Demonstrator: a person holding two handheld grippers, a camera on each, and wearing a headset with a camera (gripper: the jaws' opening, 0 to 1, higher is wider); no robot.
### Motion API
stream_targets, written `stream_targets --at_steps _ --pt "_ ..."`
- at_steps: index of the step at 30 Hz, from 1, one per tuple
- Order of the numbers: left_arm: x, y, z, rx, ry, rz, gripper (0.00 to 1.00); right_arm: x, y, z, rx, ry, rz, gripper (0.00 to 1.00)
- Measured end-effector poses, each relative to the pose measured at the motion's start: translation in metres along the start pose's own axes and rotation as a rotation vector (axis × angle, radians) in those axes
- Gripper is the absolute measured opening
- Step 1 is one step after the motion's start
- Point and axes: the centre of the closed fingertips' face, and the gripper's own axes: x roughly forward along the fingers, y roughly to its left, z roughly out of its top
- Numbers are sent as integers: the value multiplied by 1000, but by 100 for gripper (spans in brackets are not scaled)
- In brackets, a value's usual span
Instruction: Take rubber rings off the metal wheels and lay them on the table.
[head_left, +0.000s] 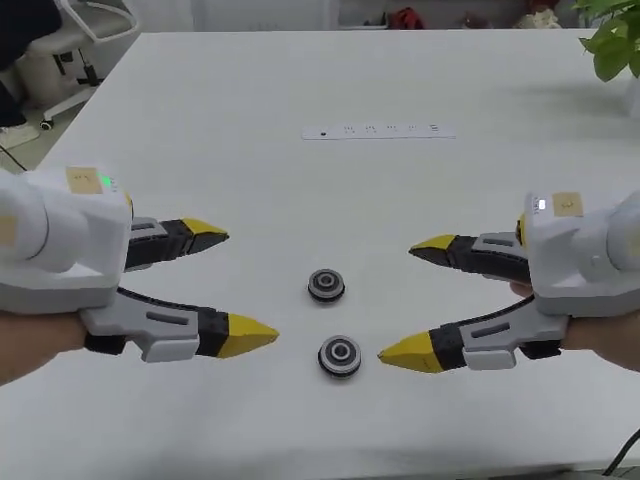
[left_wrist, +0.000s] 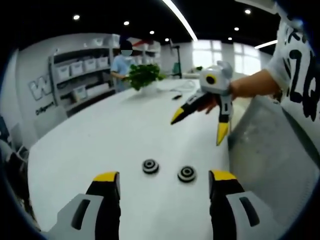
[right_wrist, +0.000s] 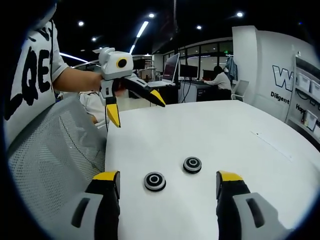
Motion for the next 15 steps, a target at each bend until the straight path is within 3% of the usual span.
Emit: stream_targets --at_steps 15 --pt "13 -1 -5 -8 13 -27 72 14 1 -16 -7 39 43 70"
